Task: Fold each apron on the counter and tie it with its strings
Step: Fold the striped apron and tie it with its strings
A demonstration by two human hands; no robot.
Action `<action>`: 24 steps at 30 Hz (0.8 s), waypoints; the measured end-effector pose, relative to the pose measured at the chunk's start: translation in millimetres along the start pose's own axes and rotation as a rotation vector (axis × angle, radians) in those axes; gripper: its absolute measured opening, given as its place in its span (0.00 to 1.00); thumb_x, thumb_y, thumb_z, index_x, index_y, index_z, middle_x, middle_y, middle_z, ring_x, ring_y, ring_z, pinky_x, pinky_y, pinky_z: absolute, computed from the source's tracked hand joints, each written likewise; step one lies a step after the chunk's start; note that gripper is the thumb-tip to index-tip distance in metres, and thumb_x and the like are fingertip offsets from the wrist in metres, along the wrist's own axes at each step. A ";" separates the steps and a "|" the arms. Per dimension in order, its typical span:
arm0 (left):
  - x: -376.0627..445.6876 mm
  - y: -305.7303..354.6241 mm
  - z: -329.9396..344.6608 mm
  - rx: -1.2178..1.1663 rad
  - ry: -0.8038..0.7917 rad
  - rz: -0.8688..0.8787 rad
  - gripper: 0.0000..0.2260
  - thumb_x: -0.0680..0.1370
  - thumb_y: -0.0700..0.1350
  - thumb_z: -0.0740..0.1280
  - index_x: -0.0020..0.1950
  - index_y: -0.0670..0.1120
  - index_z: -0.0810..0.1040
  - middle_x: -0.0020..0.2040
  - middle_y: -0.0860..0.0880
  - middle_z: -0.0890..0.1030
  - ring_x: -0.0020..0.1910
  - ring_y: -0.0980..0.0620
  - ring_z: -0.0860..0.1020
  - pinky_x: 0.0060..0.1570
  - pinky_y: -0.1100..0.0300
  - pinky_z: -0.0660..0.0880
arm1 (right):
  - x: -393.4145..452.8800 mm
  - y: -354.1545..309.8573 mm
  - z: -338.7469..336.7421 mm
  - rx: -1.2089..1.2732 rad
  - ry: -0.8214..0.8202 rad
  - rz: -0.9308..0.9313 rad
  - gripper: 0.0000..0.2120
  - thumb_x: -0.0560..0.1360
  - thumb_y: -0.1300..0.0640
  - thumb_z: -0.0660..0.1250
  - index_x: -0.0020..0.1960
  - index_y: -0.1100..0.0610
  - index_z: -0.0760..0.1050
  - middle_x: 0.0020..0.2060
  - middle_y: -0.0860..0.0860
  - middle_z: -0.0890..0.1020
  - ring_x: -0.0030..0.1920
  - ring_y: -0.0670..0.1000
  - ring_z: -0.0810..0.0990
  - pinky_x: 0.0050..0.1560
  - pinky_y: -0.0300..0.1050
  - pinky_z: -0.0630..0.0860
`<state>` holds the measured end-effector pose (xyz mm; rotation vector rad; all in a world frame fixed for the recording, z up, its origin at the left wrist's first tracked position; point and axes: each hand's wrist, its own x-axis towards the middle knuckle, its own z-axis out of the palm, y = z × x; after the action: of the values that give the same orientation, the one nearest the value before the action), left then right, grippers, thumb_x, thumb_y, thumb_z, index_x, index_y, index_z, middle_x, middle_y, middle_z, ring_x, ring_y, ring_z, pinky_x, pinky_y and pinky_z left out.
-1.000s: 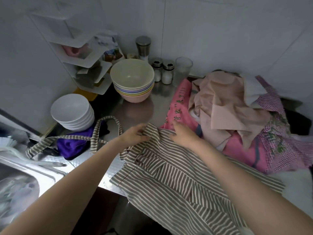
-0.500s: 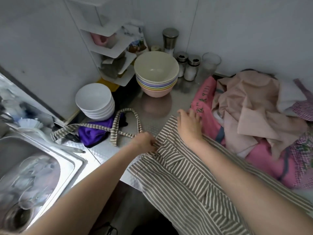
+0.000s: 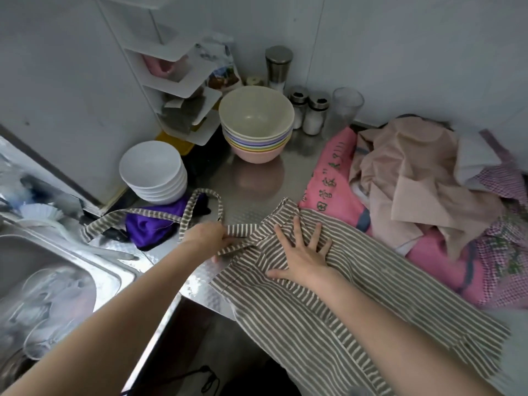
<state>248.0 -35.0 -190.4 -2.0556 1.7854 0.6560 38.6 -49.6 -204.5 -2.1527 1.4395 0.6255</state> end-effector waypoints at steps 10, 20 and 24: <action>-32.0 32.2 -6.3 0.062 0.278 0.579 0.20 0.78 0.48 0.62 0.70 0.47 0.68 0.69 0.47 0.67 0.68 0.46 0.65 0.69 0.55 0.62 | 9.6 -17.6 -16.9 -0.107 0.098 -0.193 0.44 0.73 0.35 0.60 0.76 0.47 0.35 0.75 0.52 0.33 0.74 0.62 0.33 0.71 0.65 0.37; -35.1 100.1 1.8 0.417 -0.087 0.314 0.34 0.75 0.48 0.67 0.75 0.55 0.50 0.74 0.43 0.55 0.71 0.38 0.59 0.67 0.43 0.65 | -92.9 75.3 45.6 0.044 0.052 0.146 0.33 0.77 0.34 0.49 0.74 0.39 0.34 0.73 0.47 0.29 0.73 0.61 0.30 0.68 0.71 0.40; -43.1 114.5 -8.2 0.482 -0.147 0.193 0.30 0.78 0.45 0.62 0.75 0.56 0.49 0.72 0.40 0.58 0.70 0.38 0.62 0.66 0.42 0.61 | -122.3 114.3 59.4 0.149 -0.060 0.278 0.36 0.73 0.30 0.52 0.70 0.31 0.31 0.71 0.46 0.25 0.72 0.67 0.31 0.67 0.75 0.45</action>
<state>131.5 -21.1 -154.9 -1.4958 1.8497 0.3647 -116.6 35.8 -191.9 -1.8217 1.7106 0.6510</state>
